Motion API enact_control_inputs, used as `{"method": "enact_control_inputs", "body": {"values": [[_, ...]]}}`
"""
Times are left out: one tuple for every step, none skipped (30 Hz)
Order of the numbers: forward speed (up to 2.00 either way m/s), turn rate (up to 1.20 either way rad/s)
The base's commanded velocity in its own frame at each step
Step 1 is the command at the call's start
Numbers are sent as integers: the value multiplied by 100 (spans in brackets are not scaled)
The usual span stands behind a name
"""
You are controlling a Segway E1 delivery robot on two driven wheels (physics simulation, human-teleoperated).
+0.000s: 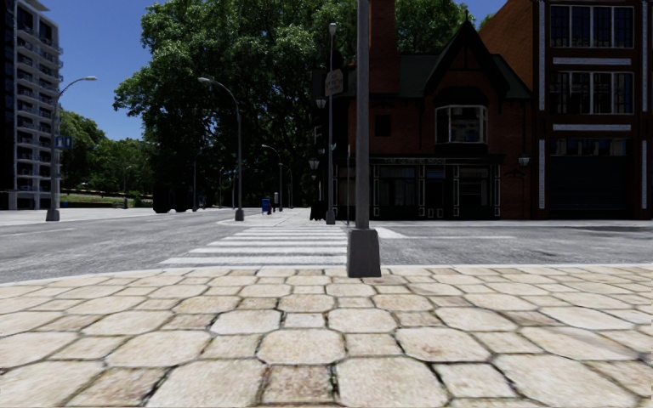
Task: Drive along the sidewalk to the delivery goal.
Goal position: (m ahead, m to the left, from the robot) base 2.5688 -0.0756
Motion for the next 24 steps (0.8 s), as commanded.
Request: {"method": "enact_control_inputs", "body": {"values": [[200, 0], [200, 0], [200, 0], [200, 0], [200, 0], [200, 0], [200, 0], [200, 0], [200, 0], [200, 0], [200, 0], [200, 0], [200, 0], [200, 0], [200, 0], [200, 0], [200, 0], [200, 0], [200, 0], [200, 0], [200, 0], [192, 0], [182, 0], [176, 0]]}}
